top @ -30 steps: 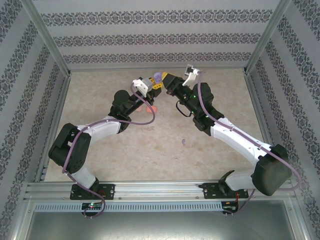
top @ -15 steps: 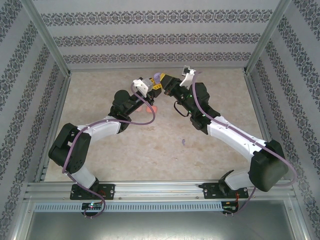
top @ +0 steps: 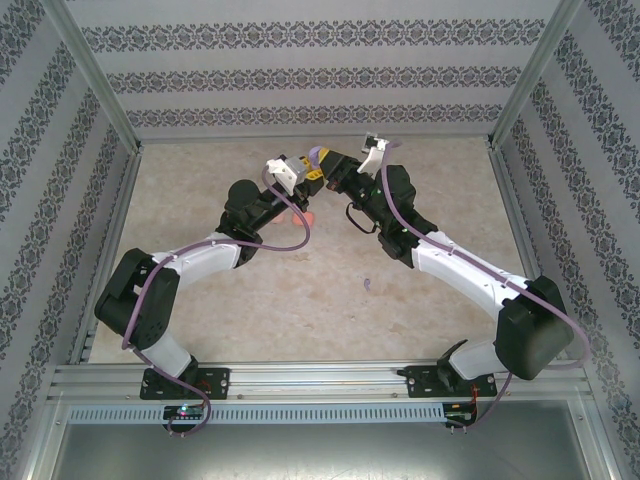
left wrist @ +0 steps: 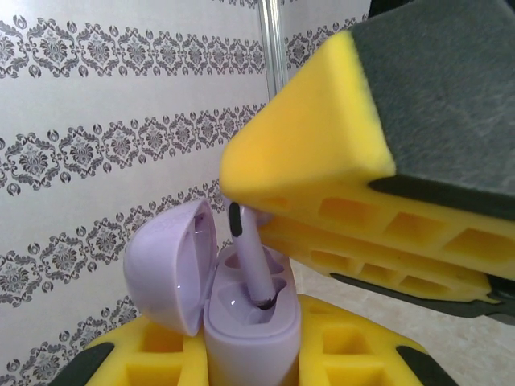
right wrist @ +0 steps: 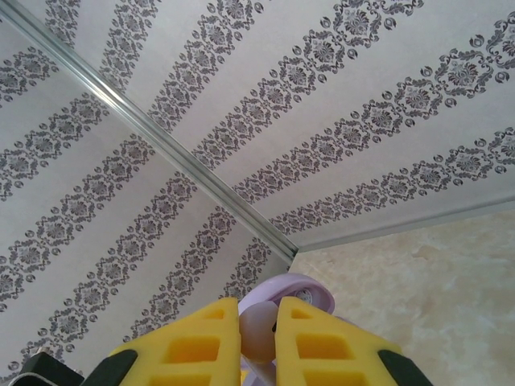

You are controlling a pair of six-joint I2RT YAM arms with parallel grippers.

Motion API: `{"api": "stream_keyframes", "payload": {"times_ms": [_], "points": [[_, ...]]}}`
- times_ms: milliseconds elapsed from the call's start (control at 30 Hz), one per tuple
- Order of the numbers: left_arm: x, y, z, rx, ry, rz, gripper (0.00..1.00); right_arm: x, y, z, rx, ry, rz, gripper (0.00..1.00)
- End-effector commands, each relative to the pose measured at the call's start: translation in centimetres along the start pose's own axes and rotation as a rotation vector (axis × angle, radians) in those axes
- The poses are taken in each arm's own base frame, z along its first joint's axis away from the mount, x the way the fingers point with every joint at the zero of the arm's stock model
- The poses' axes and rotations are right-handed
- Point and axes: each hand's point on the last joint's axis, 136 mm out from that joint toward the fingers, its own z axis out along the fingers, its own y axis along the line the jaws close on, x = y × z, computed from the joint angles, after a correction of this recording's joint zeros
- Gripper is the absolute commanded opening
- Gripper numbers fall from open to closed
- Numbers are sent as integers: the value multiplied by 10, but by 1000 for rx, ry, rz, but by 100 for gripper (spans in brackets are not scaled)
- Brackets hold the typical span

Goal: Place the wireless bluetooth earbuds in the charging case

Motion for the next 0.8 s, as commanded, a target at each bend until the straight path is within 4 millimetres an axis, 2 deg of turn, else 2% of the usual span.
{"api": "stream_keyframes", "payload": {"times_ms": [0,333,567,767], "points": [[-36,-5,1,16,-79,12,0,0,1,-3,-17,-13,1,14],[-39,-4,0,11,-77,16,0,8,-10,-9,28,8,-28,12],[-40,-4,2,11,-75,14,0,23,-14,-4,44,61,-30,12],[-38,-2,3,5,-66,11,0,35,-9,-4,47,99,-63,12]]}}
